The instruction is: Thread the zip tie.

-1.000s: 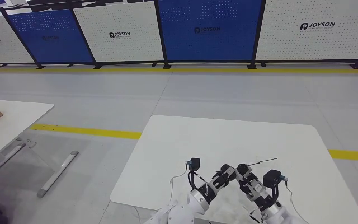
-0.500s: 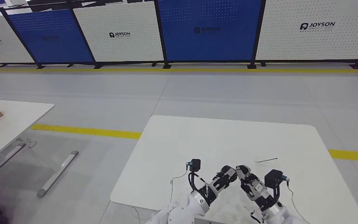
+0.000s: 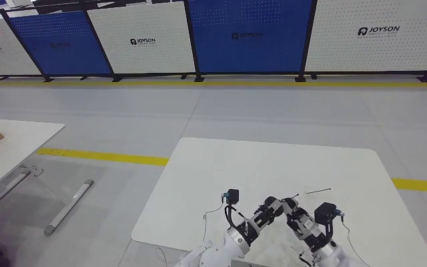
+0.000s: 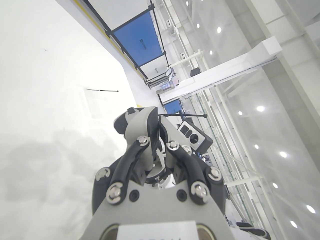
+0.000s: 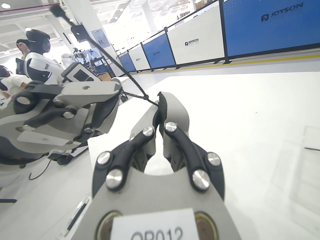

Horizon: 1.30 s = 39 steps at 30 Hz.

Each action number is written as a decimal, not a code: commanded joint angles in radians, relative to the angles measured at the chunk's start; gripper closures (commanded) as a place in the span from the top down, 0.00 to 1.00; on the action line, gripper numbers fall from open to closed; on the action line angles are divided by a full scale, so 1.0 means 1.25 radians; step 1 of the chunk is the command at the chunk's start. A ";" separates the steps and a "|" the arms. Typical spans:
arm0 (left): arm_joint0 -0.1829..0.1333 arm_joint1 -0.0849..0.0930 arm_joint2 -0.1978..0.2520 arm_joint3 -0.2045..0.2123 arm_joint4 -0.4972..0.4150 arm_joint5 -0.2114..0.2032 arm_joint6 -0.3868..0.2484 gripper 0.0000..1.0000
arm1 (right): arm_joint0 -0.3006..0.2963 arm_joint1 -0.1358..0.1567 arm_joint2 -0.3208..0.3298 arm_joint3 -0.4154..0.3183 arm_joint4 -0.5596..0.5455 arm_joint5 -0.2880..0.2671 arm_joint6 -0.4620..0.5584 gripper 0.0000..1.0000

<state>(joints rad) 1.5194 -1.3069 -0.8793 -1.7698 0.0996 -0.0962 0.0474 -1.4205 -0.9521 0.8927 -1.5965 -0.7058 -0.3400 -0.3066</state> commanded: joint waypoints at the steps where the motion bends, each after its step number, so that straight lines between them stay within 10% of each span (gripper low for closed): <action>1: 0.002 0.000 -0.001 -0.001 0.001 -0.003 0.000 0.00 | 0.001 0.000 -0.001 0.001 -0.001 0.000 0.001 0.00; 22: 0.044 0.010 -0.004 -0.094 0.067 -0.036 -0.007 0.00 | 0.002 -0.006 0.000 0.013 -0.018 0.000 0.012 0.00; 39: 0.057 0.013 0.003 -0.109 0.094 -0.032 0.003 0.00 | 0.001 -0.007 -0.001 0.014 -0.021 0.000 0.005 0.00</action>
<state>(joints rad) 1.5918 -1.2900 -0.8757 -1.9071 0.2181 -0.1411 0.0494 -1.4202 -0.9616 0.8924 -1.5793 -0.7320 -0.3400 -0.3006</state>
